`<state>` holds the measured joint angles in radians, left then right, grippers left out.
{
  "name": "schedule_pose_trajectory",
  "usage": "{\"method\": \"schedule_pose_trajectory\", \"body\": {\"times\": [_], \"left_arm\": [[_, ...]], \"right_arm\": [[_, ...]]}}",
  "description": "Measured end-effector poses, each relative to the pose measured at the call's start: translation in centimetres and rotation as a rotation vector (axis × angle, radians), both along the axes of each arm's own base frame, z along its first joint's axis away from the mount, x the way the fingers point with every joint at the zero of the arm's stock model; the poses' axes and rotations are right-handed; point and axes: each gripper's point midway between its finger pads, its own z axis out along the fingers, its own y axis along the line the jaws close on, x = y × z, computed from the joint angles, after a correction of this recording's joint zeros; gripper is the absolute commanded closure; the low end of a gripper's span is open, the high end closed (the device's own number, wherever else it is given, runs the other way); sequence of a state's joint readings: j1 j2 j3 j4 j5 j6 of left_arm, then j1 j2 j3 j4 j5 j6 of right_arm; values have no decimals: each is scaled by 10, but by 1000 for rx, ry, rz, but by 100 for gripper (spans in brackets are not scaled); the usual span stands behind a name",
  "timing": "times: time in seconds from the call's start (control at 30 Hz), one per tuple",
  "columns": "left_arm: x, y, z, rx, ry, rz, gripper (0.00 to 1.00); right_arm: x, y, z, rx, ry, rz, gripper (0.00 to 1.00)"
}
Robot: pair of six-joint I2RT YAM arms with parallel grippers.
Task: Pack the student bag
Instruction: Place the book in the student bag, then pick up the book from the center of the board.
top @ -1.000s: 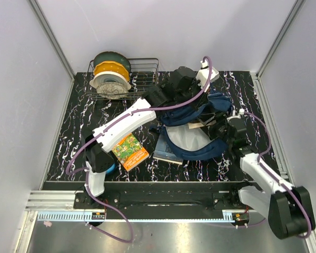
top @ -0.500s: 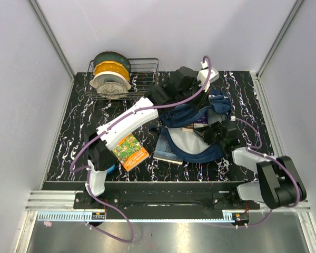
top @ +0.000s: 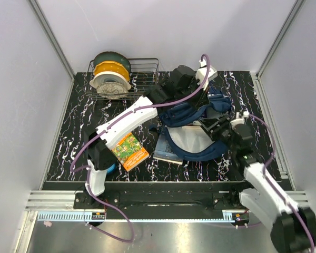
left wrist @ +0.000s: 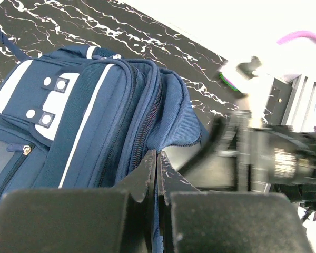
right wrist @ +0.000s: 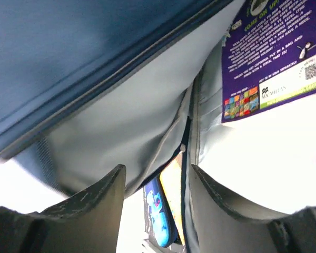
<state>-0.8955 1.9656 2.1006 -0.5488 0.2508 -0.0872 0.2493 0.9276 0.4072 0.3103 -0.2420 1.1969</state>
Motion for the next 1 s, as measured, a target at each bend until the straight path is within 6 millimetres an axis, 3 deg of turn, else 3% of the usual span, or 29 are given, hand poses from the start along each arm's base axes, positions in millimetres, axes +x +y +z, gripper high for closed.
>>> {"method": "schedule_pose_trajectory", "body": {"times": [0.07,0.17,0.3,0.33,0.37,0.43,0.47,0.6,0.67,0.77,0.87,1.0], "left_arm": [[5,1,-1,-2,2,3,100],[17,-2,-4,-11,3,0,100],[39,-11,-13,-18,-6,-6,99],[43,-14,-10,-29,-18,-10,74],[48,-17,-21,-20,-9,-11,56],[49,-19,-32,-7,3,-21,56],[49,-19,-37,-3,13,-24,40],[38,-13,-59,6,66,-44,17],[27,-4,-70,20,105,-49,1],[3,16,-77,30,141,-44,1],[-19,43,-63,6,120,-6,1],[-35,87,-44,-28,61,124,1]], "right_arm": [[-21,-12,17,-33,-45,-27,42],[-52,-32,28,-77,-74,-90,42],[-84,-55,20,-109,-42,-167,42],[-90,-60,14,-120,-21,-186,42],[-96,-65,7,-133,5,-201,42],[-104,-71,-4,-158,52,-221,41],[-107,-74,-9,-177,79,-228,40],[-116,-75,-11,-261,111,-186,39],[-117,-67,-10,-294,115,-119,39],[-122,-53,-22,-334,156,2,39],[-129,-42,-31,-346,180,94,38],[-133,-29,-43,-314,189,178,39]]}}
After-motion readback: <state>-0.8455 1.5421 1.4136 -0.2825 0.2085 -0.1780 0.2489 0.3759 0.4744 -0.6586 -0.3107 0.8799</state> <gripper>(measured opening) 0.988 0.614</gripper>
